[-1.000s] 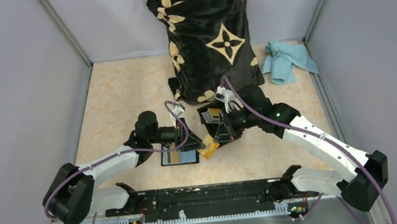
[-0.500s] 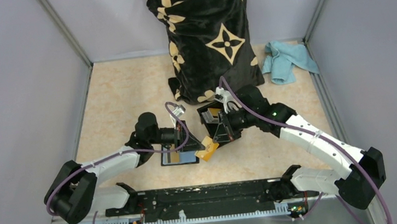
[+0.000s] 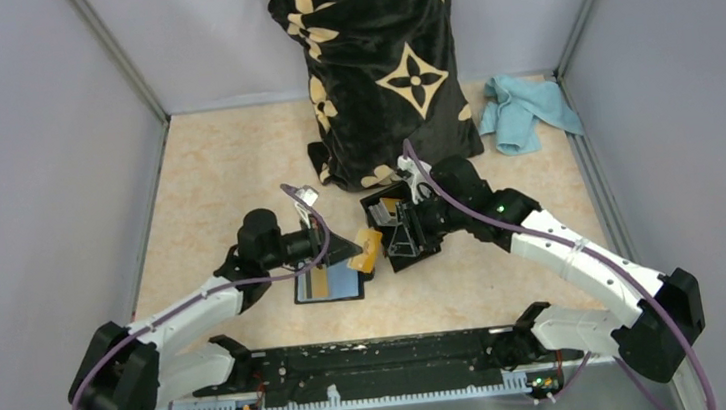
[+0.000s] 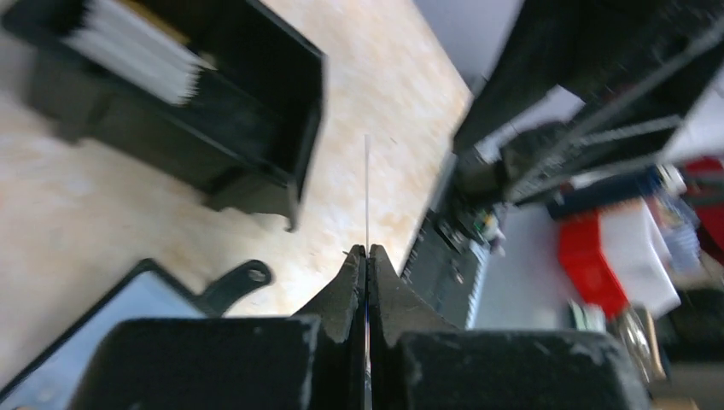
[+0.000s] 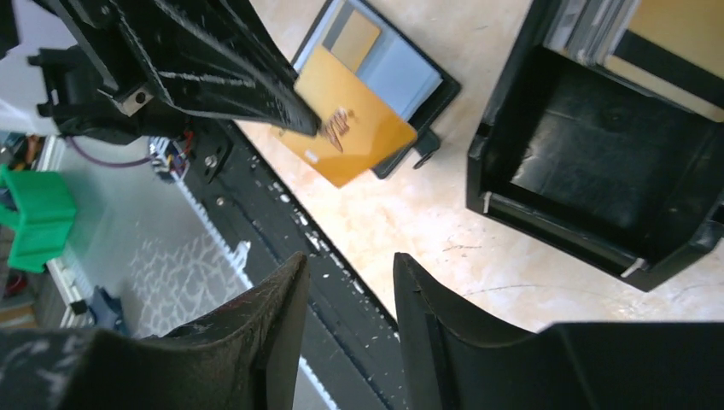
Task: Put the credit cards into the card holder
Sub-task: Pick up the credit card from the storage box.
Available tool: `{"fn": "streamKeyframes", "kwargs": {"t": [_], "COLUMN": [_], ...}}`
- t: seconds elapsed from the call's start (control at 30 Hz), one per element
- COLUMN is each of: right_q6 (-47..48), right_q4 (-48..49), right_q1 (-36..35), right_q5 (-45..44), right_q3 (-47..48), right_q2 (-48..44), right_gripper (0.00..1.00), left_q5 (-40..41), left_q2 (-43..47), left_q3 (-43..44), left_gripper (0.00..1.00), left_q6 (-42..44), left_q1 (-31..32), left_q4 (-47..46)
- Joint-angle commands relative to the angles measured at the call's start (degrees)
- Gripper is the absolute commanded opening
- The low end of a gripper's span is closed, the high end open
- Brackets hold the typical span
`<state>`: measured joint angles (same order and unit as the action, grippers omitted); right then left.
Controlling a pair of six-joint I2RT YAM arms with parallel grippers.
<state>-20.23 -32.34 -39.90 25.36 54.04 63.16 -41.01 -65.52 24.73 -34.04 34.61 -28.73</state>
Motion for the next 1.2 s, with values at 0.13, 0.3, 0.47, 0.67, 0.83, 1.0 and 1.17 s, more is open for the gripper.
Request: {"fn": "streamKeyframes", "kwargs": {"t": [0.13,0.3,0.47,0.67,0.83,1.0,1.17], "right_q6": [-1.7,-3.3,-4.4,-6.0,-7.0,-8.0,-9.9], "right_q4": [4.7,7.2,10.4,14.6,16.8,17.5,17.4], "right_q1": [-4.9,-12.3,-18.8,-21.5,-21.6,-21.8,-22.2], "right_q5": [-14.5,-24.9,-30.9,-31.9,-31.3,-30.4,-31.1], "right_q3": [1.7,2.0,3.5,5.2,7.5,9.0,7.8], "right_q2": [0.4,4.8,12.8,21.9,29.0,35.5,38.2], "right_gripper": [0.44,0.29,0.02,0.00,0.00,0.00,0.00], "left_q5": [27.9,32.8,36.6,38.1,38.1,38.5,38.9], "left_q2": [7.4,11.4,17.2,21.1,21.2,21.6,21.9], "left_q3": [-2.3,-6.2,-10.5,-13.1,-13.0,-11.7,-10.1], "left_gripper": [0.00,0.00,0.00,0.00,0.00,0.00,0.00], "left_q6": [-7.0,-13.0,-16.6,-17.7,-17.0,-15.9,-14.8], "left_q1": [-0.6,-0.6,-0.6,-0.6,-0.6,-0.6,-0.8], "left_q4": [19.2,24.4,27.7,28.4,28.8,30.9,33.1]}}
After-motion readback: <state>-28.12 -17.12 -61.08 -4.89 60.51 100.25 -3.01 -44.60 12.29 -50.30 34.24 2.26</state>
